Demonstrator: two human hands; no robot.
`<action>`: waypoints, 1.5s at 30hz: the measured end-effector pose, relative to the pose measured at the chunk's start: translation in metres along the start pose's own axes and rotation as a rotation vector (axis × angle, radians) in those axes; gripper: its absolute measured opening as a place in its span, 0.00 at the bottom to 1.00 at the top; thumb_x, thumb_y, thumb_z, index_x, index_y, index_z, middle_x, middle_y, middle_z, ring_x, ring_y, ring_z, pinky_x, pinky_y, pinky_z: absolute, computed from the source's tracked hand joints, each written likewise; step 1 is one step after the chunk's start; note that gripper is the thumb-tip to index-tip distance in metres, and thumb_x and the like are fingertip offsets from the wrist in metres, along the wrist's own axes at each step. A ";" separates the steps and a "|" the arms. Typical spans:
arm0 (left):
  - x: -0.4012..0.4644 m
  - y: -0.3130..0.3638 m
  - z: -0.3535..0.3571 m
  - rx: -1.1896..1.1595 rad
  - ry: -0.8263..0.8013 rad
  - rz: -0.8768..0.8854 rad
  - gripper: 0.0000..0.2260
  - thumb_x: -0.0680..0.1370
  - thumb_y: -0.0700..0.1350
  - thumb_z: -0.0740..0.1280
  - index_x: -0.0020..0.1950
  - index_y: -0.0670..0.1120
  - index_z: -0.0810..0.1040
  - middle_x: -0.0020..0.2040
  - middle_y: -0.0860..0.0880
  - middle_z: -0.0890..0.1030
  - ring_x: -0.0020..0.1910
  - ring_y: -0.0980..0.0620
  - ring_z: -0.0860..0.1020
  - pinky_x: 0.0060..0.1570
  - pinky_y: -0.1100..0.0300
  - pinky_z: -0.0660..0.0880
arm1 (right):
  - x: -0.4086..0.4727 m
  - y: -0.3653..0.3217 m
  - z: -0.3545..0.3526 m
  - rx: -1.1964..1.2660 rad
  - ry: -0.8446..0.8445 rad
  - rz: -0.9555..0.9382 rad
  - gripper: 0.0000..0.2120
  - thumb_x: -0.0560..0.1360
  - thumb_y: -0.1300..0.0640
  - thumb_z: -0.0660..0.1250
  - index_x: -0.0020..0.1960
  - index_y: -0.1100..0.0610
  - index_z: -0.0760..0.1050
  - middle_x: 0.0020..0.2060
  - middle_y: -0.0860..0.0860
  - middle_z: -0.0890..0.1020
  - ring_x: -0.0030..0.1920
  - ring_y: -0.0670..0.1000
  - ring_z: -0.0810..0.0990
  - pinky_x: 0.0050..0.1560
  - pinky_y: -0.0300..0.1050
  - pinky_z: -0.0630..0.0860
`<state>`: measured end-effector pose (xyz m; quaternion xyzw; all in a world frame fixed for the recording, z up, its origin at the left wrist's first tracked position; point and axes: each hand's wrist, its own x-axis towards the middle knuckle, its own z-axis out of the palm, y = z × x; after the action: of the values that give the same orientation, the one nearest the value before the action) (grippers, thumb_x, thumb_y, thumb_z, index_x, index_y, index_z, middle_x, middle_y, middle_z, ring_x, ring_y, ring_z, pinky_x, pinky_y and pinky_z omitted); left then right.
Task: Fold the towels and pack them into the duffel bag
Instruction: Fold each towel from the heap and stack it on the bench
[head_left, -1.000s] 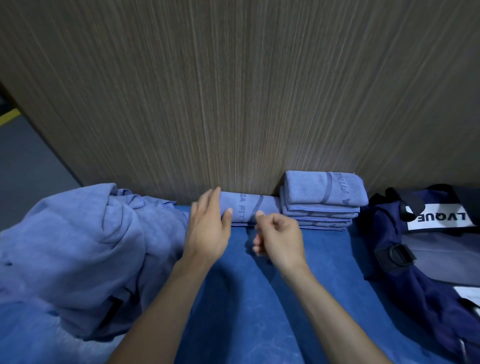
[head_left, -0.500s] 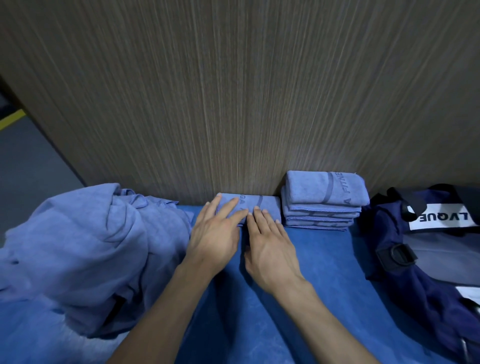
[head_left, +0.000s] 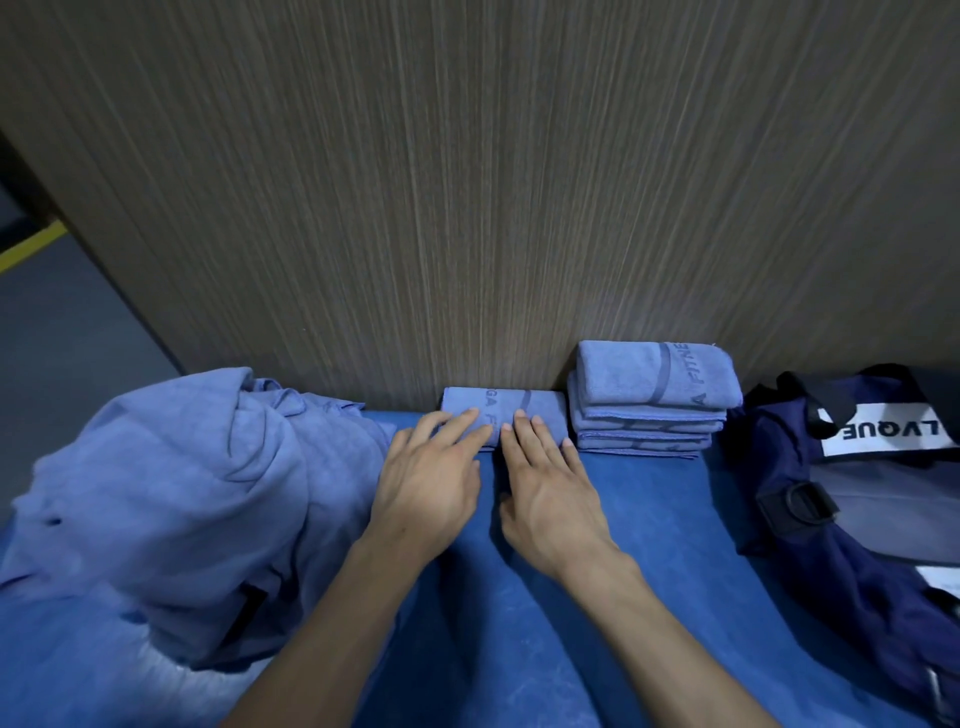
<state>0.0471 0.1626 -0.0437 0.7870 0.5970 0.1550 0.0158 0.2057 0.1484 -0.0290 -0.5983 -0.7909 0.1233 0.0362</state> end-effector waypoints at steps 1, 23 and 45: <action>-0.001 -0.001 0.001 -0.011 0.001 0.001 0.21 0.73 0.46 0.65 0.66 0.51 0.80 0.69 0.52 0.78 0.65 0.45 0.77 0.55 0.47 0.77 | 0.000 0.000 0.001 0.000 0.000 -0.001 0.34 0.82 0.54 0.54 0.83 0.56 0.40 0.82 0.50 0.38 0.81 0.49 0.35 0.80 0.51 0.38; -0.074 0.005 -0.047 -0.083 0.105 -0.049 0.10 0.76 0.43 0.67 0.54 0.54 0.83 0.48 0.53 0.83 0.49 0.45 0.79 0.50 0.49 0.74 | -0.068 -0.025 0.017 0.014 -0.138 -0.071 0.27 0.85 0.53 0.53 0.82 0.56 0.51 0.82 0.51 0.48 0.82 0.53 0.47 0.80 0.53 0.49; -0.135 -0.020 -0.162 -0.387 0.934 -0.282 0.02 0.83 0.44 0.64 0.53 0.47 0.71 0.47 0.53 0.77 0.47 0.46 0.75 0.47 0.53 0.69 | -0.123 -0.056 -0.012 0.292 0.062 -0.213 0.23 0.83 0.51 0.60 0.76 0.55 0.66 0.74 0.49 0.71 0.72 0.51 0.71 0.72 0.42 0.64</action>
<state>-0.0466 0.0147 0.0754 0.5287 0.6010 0.5931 -0.0864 0.1904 0.0189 0.0067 -0.5030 -0.8220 0.2136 0.1601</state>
